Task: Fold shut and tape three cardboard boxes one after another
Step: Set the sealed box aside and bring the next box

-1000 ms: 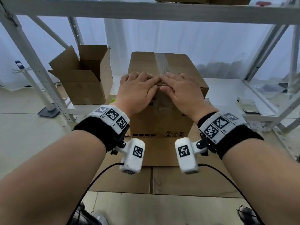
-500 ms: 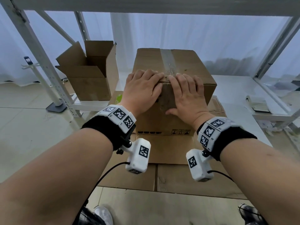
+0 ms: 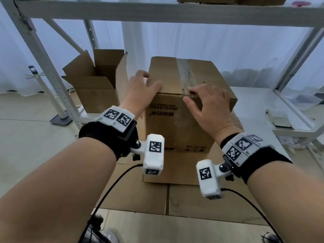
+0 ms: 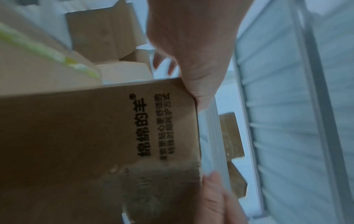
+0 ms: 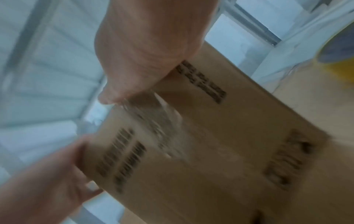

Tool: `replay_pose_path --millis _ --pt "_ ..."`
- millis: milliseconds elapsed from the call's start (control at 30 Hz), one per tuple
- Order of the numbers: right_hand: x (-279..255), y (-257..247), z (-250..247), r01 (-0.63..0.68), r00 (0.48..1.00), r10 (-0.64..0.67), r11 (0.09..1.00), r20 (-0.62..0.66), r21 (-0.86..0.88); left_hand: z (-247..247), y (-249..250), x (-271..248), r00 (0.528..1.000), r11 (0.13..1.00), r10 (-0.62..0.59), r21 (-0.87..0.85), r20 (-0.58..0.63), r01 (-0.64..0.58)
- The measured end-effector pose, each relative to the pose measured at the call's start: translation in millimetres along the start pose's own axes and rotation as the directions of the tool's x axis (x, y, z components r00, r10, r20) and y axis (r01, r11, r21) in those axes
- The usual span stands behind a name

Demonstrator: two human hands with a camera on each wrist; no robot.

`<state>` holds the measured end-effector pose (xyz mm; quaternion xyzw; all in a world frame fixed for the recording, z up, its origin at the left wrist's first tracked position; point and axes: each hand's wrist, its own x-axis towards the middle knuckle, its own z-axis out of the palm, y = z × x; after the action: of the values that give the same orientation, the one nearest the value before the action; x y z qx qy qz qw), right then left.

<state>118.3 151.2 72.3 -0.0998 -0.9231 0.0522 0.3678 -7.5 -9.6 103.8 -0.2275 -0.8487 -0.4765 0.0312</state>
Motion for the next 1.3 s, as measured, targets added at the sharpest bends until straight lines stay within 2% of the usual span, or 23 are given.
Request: replay_pose_path --millis 33,67,100,133,167,200,267,333,467,567,667,733,767,833,900,933,967,1100,1300 --pt "7 0 -8 -0.103 0.993 0.105 0.994 -0.053 0.044 -1 -2 0 0.987 0.975 -0.141 -0.165 0.080 0.152" --pt "13 2 -15 -0.250 0.965 0.255 0.966 -0.067 0.070 -2 -3 0 0.962 0.932 -0.233 -0.250 0.141 0.262" --pt "19 5 -19 -0.432 0.901 0.434 0.896 0.007 0.104 -3 -2 -3 0.942 0.907 -0.283 -0.269 0.179 0.323" --pt "22 8 -22 -0.604 0.797 0.585 0.781 0.154 0.159 -3 0 -5 0.931 0.896 -0.298 -0.275 0.213 0.350" --pt "23 10 -24 -0.714 0.699 0.655 0.661 0.289 0.229 -3 2 -8 0.923 0.891 -0.296 -0.278 0.244 0.359" --pt "23 10 -26 -0.754 0.655 0.661 0.599 0.365 0.269 -4 6 -12 0.927 0.890 -0.280 -0.293 0.251 0.348" --pt "21 7 -29 -0.746 0.664 0.648 0.606 0.373 0.274 -4 14 -22 0.945 0.885 -0.270 -0.338 0.184 0.319" --pt "23 5 -39 -0.725 0.689 0.657 0.625 0.305 0.291 -10 22 -34 0.965 0.890 -0.257 -0.375 0.055 0.259" --pt "36 10 -62 -0.650 0.739 0.656 0.632 0.155 0.423 -42 41 -59 0.982 0.975 -0.058 -0.224 -0.180 0.016" --pt "43 4 -75 -0.597 0.761 0.637 0.615 0.122 0.515 -66 46 -73 0.970 0.992 0.051 -0.099 -0.240 -0.077" --pt "41 -8 -75 -0.570 0.796 0.585 0.639 0.155 0.516 -78 31 -81 0.975 0.995 0.073 0.084 -0.209 -0.057" --pt "37 -14 -69 -0.598 0.791 0.574 0.649 0.214 0.471 -78 22 -85 0.992 0.978 0.050 0.206 -0.118 -0.025" --pt "33 -17 -66 -0.636 0.768 0.587 0.649 0.257 0.417 -77 19 -86 0.998 0.966 0.027 0.257 -0.059 -0.010" --pt "23 -22 -59 -0.737 0.674 0.654 0.632 0.345 0.242 -73 16 -87 0.999 0.943 -0.004 0.332 0.044 -0.010" --pt "14 -30 -56 -0.811 0.565 0.720 0.575 0.404 0.109 -70 18 -83 0.997 0.936 0.018 0.348 0.079 -0.045" --pt "10 -34 -55 -0.826 0.541 0.729 0.555 0.419 0.099 -70 21 -79 0.996 0.931 0.045 0.357 0.082 -0.071" --pt "8 -37 -54 -0.824 0.541 0.723 0.558 0.430 0.100 -70 24 -73 0.994 0.918 0.070 0.385 0.088 -0.099" --pt "2 -39 -52 -0.726 0.630 0.624 0.685 0.462 0.064 -70 33 -52 0.981 0.811 0.042 0.566 0.191 -0.145" --pt "-10 -26 -57 -0.664 0.687 0.534 0.736 0.494 0.128 -83 14 -15 0.979 0.739 -0.050 0.667 0.198 -0.097"
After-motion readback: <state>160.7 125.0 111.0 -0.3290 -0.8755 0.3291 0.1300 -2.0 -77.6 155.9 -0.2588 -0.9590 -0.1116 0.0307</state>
